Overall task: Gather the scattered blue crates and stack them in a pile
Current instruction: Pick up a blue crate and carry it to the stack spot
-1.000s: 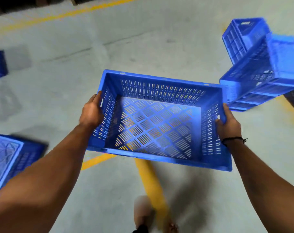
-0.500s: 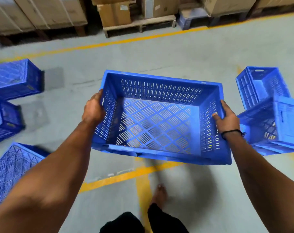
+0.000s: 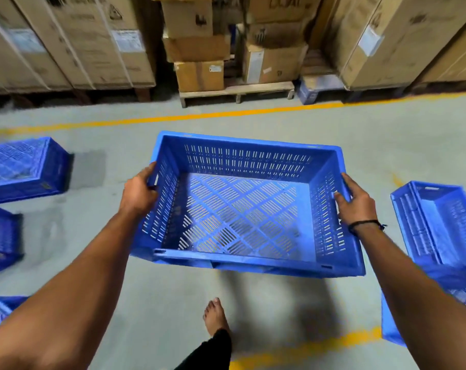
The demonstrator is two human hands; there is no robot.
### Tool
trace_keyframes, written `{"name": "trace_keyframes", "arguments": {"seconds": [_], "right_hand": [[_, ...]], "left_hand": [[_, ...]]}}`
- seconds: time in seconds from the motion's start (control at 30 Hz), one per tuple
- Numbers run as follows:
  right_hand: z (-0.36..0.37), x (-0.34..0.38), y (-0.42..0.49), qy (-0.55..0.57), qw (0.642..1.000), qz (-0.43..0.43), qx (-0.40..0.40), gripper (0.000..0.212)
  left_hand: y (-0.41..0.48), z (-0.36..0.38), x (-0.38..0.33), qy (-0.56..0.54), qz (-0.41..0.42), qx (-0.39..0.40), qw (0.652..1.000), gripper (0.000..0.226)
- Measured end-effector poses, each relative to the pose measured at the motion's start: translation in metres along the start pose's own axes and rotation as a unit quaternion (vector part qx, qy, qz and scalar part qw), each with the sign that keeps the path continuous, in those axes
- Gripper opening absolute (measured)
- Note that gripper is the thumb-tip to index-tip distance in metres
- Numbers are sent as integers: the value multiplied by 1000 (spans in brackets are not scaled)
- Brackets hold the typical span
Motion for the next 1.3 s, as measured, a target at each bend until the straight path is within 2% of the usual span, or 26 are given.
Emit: {"name": "trace_keyframes", "arguments": {"seconds": [0.27, 0.53, 0.83, 1.03, 1.3], "right_hand": [[42, 60, 144, 17, 1000, 18, -12, 53], [112, 91, 310, 9, 1000, 7, 29, 54], [224, 93, 482, -22, 997, 0, 73, 55], [289, 84, 553, -53, 996, 3, 78, 55], [400, 47, 629, -56, 996, 6, 63, 54]], "left_hand": [[165, 17, -15, -3, 8, -2, 1000, 63], [305, 66, -12, -22, -26, -9, 999, 61], [446, 153, 29, -42, -58, -12, 997, 59], [524, 210, 70, -55, -85, 7, 995, 59], [613, 297, 135, -42, -78, 10, 996, 60]]}}
Point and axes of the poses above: each hand's wrist, its own y-axis towards the middle knuckle, its own z-axis out of the palm, x = y × z, the point moved 10 cm from there along y, towards the middle knuckle, and after that the axes turned 3 degrees about -y, right-handed, at the moved point
